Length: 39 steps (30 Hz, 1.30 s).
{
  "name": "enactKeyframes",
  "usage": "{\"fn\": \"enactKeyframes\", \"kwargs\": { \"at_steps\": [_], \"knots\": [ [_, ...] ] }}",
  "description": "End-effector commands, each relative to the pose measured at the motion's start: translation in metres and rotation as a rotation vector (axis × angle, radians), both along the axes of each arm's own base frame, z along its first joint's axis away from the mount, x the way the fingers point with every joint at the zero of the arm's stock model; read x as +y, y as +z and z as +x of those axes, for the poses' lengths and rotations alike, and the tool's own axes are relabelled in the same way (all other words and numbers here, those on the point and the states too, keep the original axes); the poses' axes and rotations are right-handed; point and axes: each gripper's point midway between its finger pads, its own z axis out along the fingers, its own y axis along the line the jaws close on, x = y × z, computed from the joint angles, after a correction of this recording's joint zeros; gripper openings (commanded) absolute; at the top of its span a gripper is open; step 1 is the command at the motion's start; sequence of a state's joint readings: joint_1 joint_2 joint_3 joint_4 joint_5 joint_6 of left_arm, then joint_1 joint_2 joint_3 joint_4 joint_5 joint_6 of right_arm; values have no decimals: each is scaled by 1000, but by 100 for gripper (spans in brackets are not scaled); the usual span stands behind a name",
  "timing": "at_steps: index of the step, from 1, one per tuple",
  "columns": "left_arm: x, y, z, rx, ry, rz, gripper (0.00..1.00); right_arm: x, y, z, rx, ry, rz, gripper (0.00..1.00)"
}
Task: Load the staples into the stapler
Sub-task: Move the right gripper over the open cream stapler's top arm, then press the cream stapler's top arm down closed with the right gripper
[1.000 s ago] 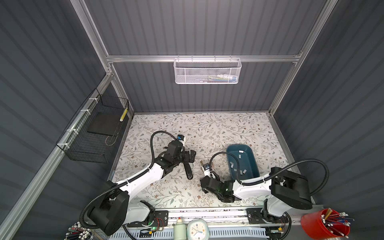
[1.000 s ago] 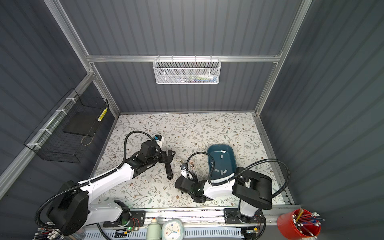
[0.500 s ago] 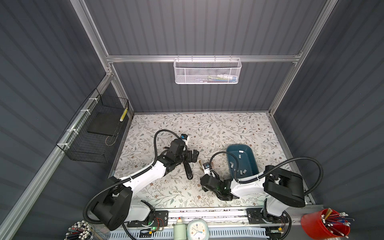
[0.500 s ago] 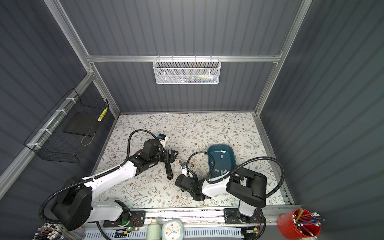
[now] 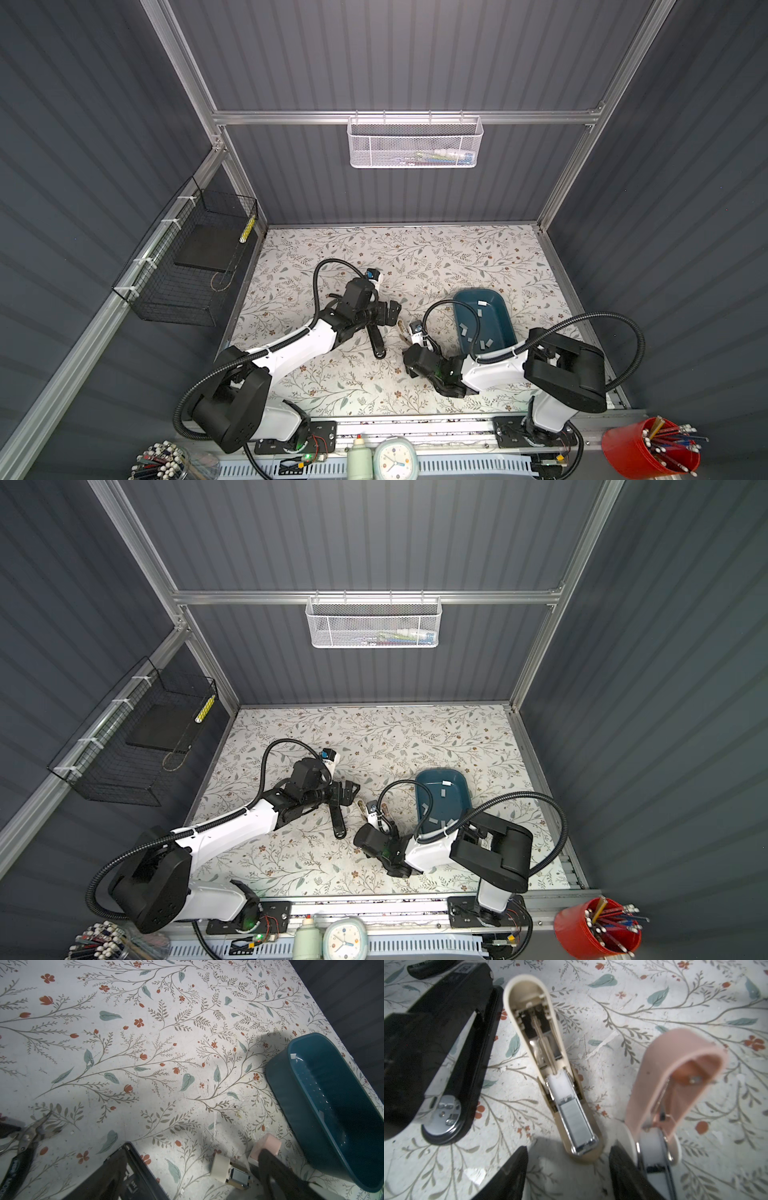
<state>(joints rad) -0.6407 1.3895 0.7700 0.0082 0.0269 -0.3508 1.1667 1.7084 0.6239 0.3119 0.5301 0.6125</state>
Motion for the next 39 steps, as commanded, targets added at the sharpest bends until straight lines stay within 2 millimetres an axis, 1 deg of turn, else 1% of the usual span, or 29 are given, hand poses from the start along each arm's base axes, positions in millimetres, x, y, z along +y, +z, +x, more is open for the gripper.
{"fn": "enactKeyframes", "kwargs": {
  "at_steps": [1, 3, 6, 9, 12, 15, 19, 23, 26, 29, 31, 34, 36, 39],
  "knots": [
    [-6, 8, 7, -24, -5, -3, 98, -8, -26, -4, 63, 34, -77, 65],
    [-2, 5, 9, -21, 14, 15, 98, -1, -27, -6, 76, 67, -73, 61],
    [9, -2, 15, -19, 75, 68, 96, 7, -25, -13, 73, 105, -61, 54],
    [19, -9, 21, -26, 121, 123, 95, 11, -24, -20, 64, 121, -71, 52],
    [20, -17, 23, -14, 121, 159, 93, 6, -27, -22, 71, 104, -79, 51],
    [22, -24, 22, -6, 118, 181, 93, -1, -31, -23, 74, 85, -92, 54],
    [22, -30, 21, -12, 99, 195, 93, -9, -35, -23, 71, 61, -103, 53],
    [20, -37, 23, -14, 78, 212, 93, -15, -36, -19, 57, 25, -124, 43],
    [17, -47, 26, -3, 65, 231, 93, -16, -35, -18, 52, 21, -127, 41],
    [9, -55, 28, 15, 27, 234, 93, -13, -35, -21, 52, 39, -118, 38],
    [1, -59, 26, 28, -17, 220, 92, -12, -35, -22, 50, 46, -111, 35],
    [-11, -61, 19, 31, -87, 173, 92, -10, -34, -22, 48, 48, -93, 31],
    [-13, -61, 17, 27, -100, 163, 92, -8, -33, -21, 46, 48, -85, 30],
    [-15, -55, 11, 3, -129, 140, 92, -8, -33, -20, 41, 45, -79, 29]
  ]
}}
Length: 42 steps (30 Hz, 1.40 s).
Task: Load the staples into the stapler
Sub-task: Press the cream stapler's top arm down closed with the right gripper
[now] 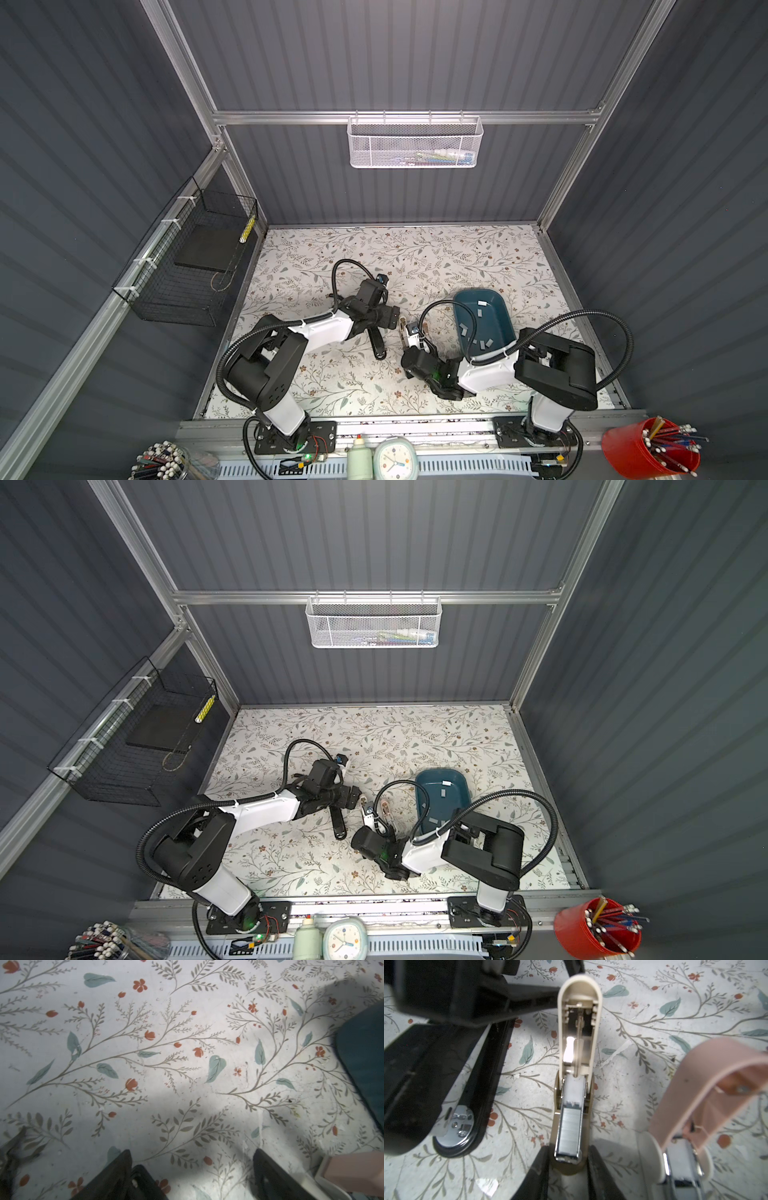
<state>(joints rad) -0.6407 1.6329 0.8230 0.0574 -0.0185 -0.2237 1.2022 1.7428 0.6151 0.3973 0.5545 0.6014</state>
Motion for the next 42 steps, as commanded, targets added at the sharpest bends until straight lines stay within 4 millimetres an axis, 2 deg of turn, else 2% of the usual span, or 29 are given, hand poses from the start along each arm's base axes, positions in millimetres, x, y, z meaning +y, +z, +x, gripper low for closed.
{"fn": "enactKeyframes", "kwargs": {
  "at_steps": [1, 4, 11, 15, 17, 22, 27, 30, 34, 42],
  "knots": [
    [-11, 11, -11, -29, -92, -52, 92, -20, -32, -15, 75, 20, -104, 29],
    [-13, 13, -21, -45, -124, -69, 92, -17, -31, -14, 69, 25, -93, 29],
    [-28, 2, -48, -58, -211, -49, 92, -17, -22, -11, 53, 22, -63, 34],
    [-28, -8, -52, -54, -211, -24, 92, -17, -13, -10, 38, 22, -46, 40],
    [-26, -11, -53, -55, -207, -16, 92, -20, -4, -10, 26, 20, -35, 43],
    [-20, -12, -56, -63, -194, -12, 92, -24, 32, -8, -20, 17, 9, 45],
    [-16, -13, -56, -72, -175, -4, 91, -21, 66, -10, -53, 41, 81, 35],
    [-15, -13, -57, -72, -171, -3, 90, -20, 79, -6, -71, 32, 92, 30],
    [-15, -14, -58, -71, -173, -7, 87, -14, 81, 3, -64, 12, 79, 25],
    [-16, -15, -61, -72, -183, -16, 85, -1, 63, 17, -13, 0, 43, 20]
  ]
}}
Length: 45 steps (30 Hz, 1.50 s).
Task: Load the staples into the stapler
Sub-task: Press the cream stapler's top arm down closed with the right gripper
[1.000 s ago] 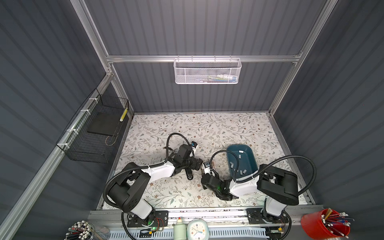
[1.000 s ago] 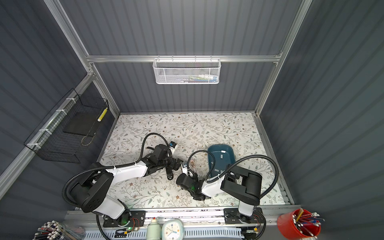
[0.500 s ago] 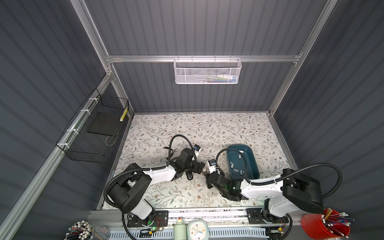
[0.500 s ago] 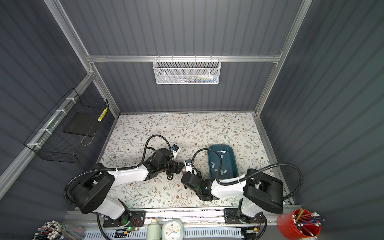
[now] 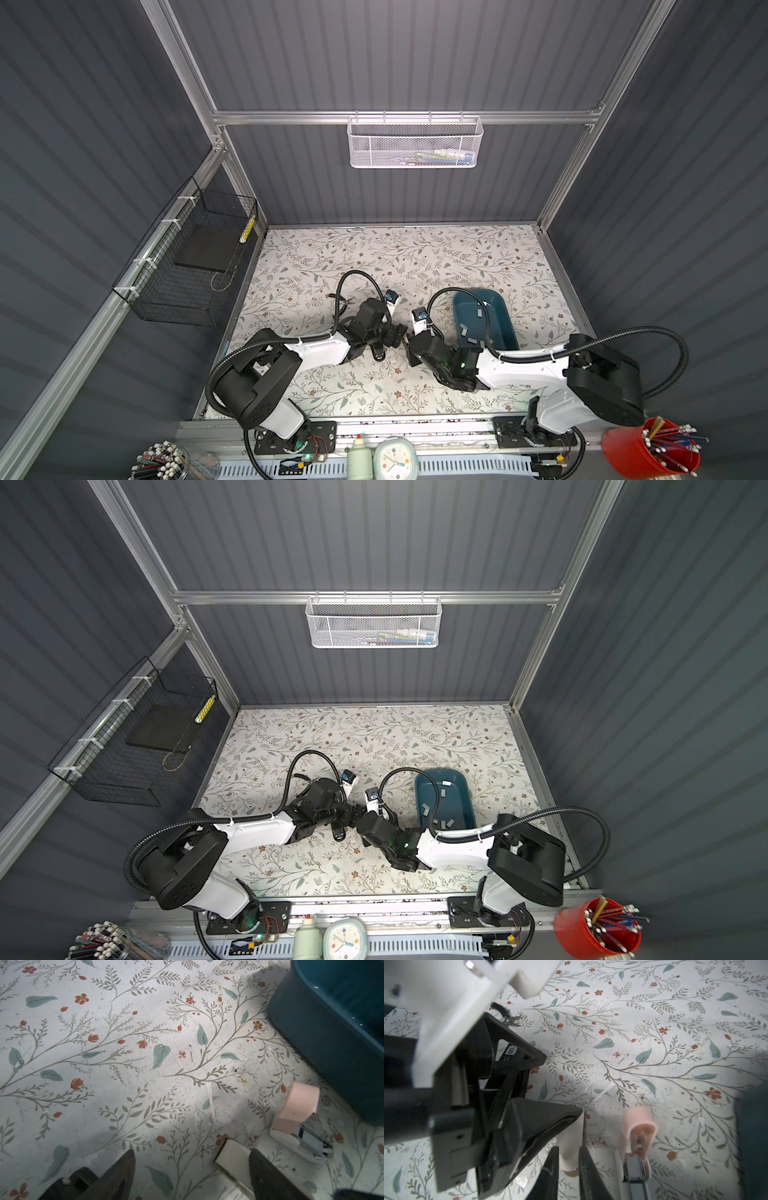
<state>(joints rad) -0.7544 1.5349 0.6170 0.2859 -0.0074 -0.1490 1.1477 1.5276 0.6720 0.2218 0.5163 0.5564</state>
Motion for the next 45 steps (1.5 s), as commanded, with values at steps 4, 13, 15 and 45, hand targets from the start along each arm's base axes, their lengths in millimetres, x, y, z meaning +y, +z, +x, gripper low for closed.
{"fn": "enactKeyframes", "kwargs": {
  "at_steps": [4, 13, 15, 45],
  "knots": [
    [7, -14, -15, 46, -10, 33, 84, 4, -13, 1, 39, 2, -44, 19],
    [7, -16, -18, 46, -19, 20, 80, -8, -49, -11, 118, -13, -66, 17],
    [6, -17, -20, 49, -23, 16, 79, -11, -58, -15, 132, -21, -77, 17],
    [9, 29, 30, -60, 164, 67, 85, -29, 24, -3, -48, -63, -58, 45]
  ]
}}
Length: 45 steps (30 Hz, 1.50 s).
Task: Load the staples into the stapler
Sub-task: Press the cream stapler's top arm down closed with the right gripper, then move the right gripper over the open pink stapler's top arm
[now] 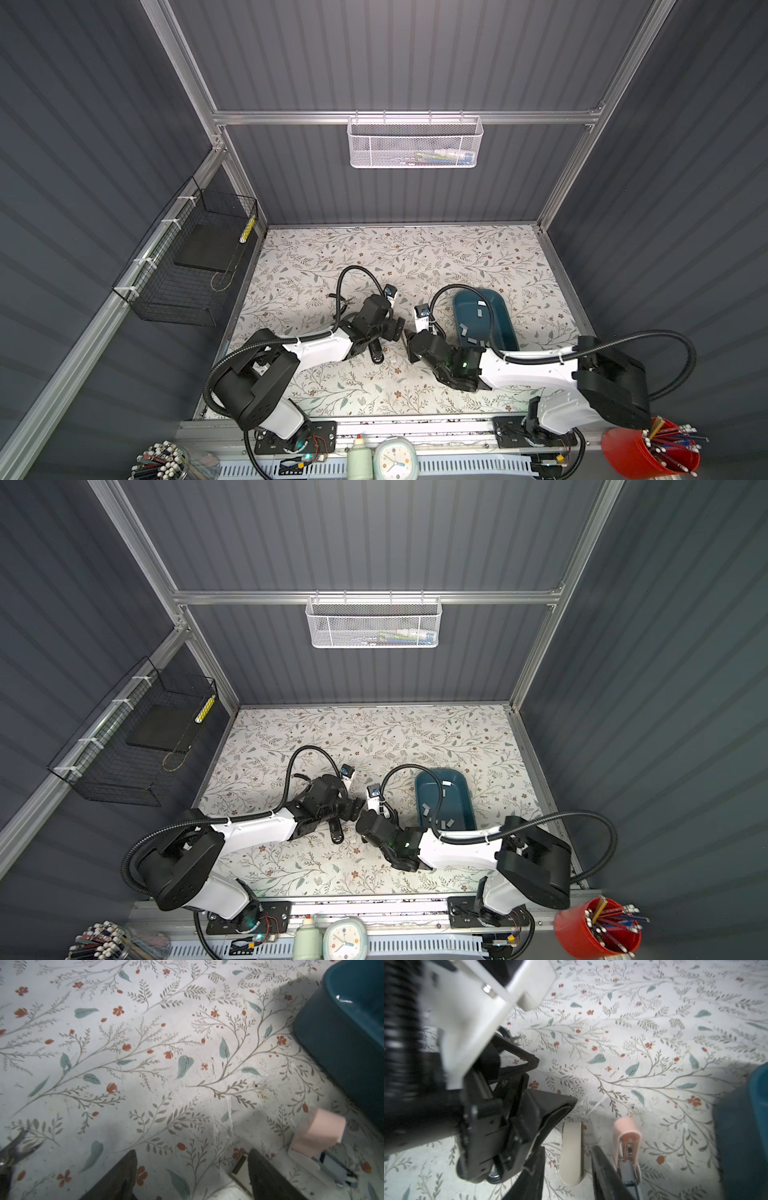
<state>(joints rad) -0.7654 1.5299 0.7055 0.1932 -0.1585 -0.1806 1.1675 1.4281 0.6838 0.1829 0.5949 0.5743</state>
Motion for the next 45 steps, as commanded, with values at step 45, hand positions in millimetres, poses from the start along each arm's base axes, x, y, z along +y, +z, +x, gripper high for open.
{"fn": "enactKeyframes", "kwargs": {
  "at_steps": [45],
  "knots": [
    [-49, -24, 32, 88, -91, 62, 85, -66, -121, -29, 275, 6, -239, 37]
  ]
}}
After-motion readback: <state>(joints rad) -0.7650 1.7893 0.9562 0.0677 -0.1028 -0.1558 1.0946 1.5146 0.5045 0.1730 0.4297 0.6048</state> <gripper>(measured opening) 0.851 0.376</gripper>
